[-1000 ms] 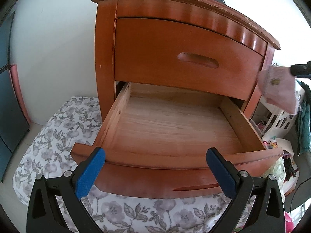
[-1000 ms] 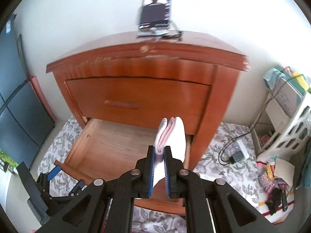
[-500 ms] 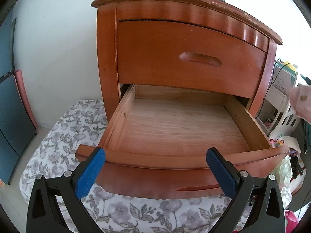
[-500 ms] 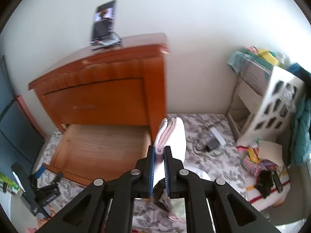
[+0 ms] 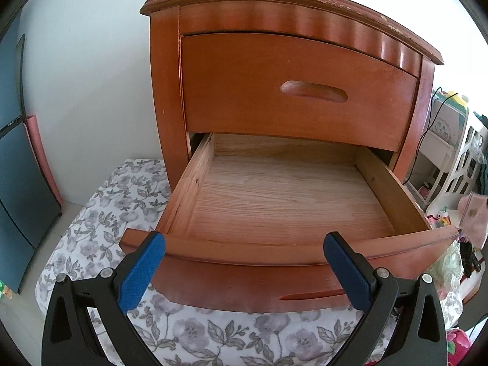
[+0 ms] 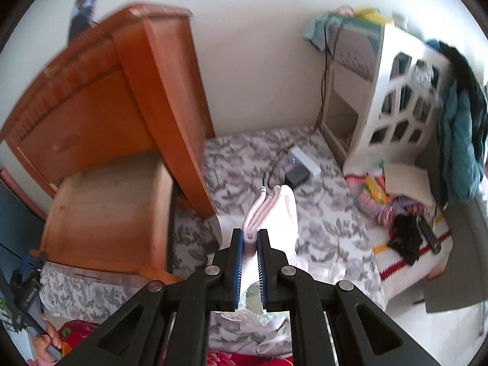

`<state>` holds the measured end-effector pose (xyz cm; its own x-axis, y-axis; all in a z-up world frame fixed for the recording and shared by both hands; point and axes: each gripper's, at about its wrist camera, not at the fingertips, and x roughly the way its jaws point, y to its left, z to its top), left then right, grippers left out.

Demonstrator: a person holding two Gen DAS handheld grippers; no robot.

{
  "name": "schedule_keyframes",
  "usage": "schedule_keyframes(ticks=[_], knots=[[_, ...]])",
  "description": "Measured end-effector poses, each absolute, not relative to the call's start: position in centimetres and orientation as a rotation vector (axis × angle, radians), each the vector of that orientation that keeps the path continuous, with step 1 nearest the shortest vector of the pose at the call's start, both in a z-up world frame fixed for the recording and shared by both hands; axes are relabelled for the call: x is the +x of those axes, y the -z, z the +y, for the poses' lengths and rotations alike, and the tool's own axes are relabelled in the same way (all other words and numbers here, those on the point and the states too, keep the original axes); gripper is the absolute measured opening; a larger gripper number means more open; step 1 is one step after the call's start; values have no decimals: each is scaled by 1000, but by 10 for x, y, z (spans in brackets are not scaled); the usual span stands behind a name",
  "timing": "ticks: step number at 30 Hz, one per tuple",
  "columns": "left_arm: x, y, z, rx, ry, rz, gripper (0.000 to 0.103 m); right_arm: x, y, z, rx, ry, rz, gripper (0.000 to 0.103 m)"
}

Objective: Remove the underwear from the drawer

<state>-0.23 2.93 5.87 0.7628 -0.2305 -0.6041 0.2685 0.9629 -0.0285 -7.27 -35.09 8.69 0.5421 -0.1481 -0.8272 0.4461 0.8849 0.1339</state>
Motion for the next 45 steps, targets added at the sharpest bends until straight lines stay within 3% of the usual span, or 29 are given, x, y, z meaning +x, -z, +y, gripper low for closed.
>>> schedule_keyframes(ticks=[15, 27, 35, 45], knots=[[0, -57, 31, 61, 270, 664, 103, -55, 20, -336, 457, 342, 1094, 10], [2, -55, 32, 57, 267, 676, 103, -45, 35, -312, 444, 284, 1122, 15], [2, -55, 29, 71, 261, 679, 103, -46, 31, -303, 408, 274, 1106, 50], [5, -52, 29, 76, 257, 690, 103, -49, 25, -296, 359, 286, 1095, 72]])
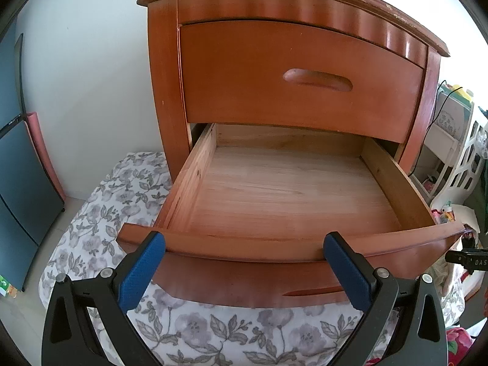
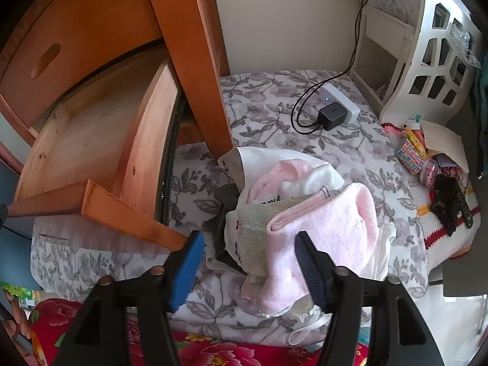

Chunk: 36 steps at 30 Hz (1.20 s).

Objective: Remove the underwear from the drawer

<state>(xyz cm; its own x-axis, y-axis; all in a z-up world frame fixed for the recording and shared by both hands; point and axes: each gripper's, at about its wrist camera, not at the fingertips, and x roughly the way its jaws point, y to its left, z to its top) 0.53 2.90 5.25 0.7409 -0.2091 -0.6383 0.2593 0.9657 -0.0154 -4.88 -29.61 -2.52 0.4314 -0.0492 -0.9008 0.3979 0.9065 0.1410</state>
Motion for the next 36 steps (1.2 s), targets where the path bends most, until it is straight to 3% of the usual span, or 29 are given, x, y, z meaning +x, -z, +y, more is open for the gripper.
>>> schedule_keyframes(ticks=[3, 10, 30, 36], knots=[[5, -52, 29, 76, 257, 690, 103, -50, 25, -295, 329, 297, 1093, 78], [5, -52, 29, 76, 257, 691, 103, -55, 22, -290, 301, 308, 1065, 103], [-3, -48, 36, 3, 320, 781, 103, -78, -10, -259, 221, 320, 943, 103], [-24, -62, 40, -18, 268, 716, 103, -85, -22, -236, 189, 317, 892, 103]])
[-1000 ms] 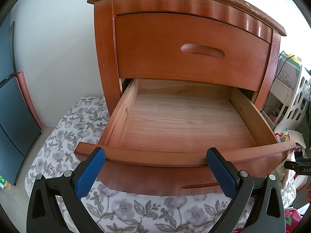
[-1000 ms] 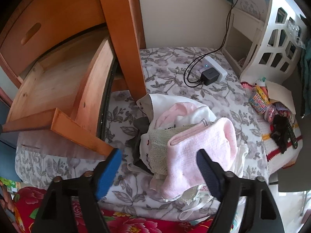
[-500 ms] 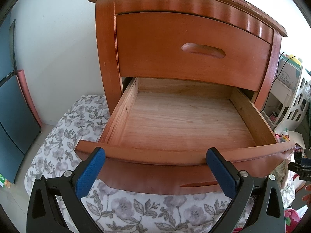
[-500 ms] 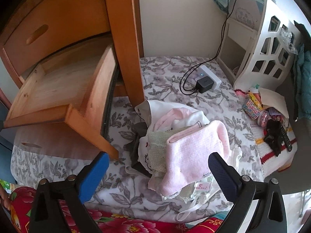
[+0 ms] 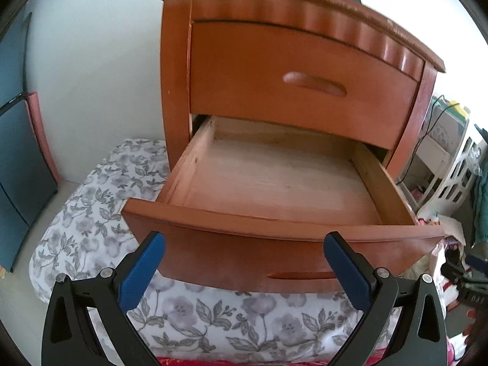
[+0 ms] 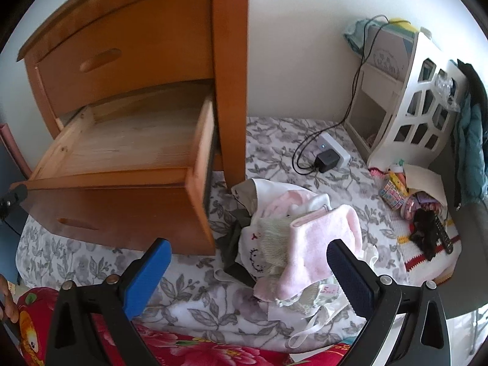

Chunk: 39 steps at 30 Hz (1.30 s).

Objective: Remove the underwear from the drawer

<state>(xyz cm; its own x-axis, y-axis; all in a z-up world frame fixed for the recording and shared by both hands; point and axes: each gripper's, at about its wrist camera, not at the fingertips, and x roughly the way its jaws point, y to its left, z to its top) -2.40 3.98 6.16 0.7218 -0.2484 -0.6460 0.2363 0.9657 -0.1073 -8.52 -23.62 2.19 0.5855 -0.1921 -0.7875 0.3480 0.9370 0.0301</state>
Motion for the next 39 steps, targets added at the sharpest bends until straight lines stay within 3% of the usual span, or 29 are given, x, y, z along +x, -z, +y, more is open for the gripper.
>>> schedule_keyframes(ticks=[15, 26, 39], knots=[[-60, -82, 38, -67, 330, 647, 103, -108, -32, -182, 125, 264, 819, 103], [-86, -84, 15, 60, 282, 578, 103, -118, -38, -178, 139, 269, 770, 103], [-78, -60, 14, 49, 247, 709, 103, -121, -37, -176, 137, 266, 767, 103]])
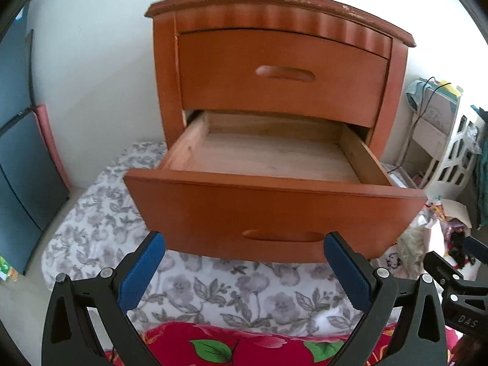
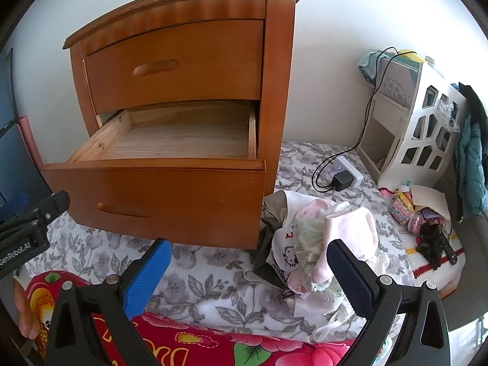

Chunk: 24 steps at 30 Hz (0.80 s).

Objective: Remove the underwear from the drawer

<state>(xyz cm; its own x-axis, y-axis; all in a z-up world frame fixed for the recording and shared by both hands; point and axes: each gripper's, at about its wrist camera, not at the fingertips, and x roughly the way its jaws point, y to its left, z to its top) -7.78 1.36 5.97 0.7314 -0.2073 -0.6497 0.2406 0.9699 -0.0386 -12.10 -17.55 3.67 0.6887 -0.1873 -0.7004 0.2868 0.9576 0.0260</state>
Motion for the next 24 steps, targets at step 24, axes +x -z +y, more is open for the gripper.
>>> schedule_keyframes(ticks=[24], knots=[[-87, -57, 2, 139, 220, 661, 103, -119, -31, -170, 138, 268, 774, 103]])
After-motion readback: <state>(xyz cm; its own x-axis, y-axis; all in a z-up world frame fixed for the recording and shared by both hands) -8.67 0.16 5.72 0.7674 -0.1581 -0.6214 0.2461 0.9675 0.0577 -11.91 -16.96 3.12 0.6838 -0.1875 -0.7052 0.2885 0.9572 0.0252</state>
